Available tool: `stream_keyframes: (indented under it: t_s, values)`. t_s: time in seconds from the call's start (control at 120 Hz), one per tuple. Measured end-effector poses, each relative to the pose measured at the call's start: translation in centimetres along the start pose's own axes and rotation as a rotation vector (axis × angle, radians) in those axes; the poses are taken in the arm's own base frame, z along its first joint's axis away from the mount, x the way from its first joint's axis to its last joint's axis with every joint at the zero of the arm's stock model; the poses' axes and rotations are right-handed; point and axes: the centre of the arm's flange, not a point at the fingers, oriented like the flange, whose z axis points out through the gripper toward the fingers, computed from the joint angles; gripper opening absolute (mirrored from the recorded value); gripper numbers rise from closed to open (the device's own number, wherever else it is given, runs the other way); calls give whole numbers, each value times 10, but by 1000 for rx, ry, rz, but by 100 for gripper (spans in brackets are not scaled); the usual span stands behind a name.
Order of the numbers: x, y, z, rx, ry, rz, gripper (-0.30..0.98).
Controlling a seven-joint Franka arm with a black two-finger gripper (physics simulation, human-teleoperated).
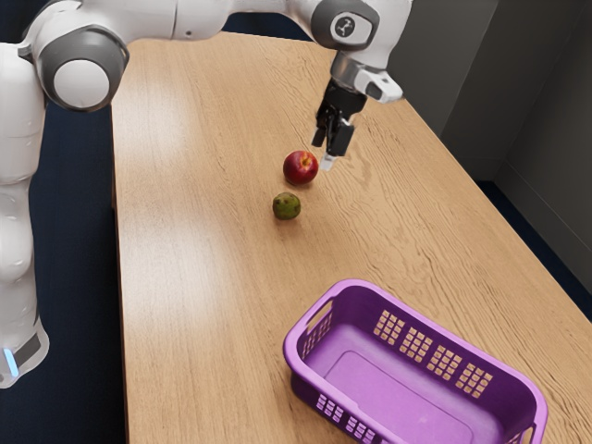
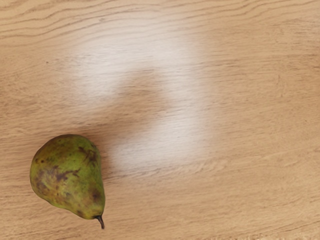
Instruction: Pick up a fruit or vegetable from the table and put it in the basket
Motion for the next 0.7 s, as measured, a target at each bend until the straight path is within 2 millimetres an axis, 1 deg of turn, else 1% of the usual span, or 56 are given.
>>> stream_keyframes:
  t_s: [0.067,0.133,0.192,0.292,0.35,0.483,0.6,0.7]
  values:
    - [2,3,6,-2,-8,58,69]
    - [6,7,27,-10,-36,121,69]
    - [8,6,47,-18,-52,166,69]
    - [12,0,61,-16,-31,225,69]
    - [12,-7,67,-17,-16,247,69]
    - [-3,-21,76,-17,28,283,69]
    - [-14,-24,88,-29,65,319,69]
    - [-23,-29,86,-27,106,345,69]
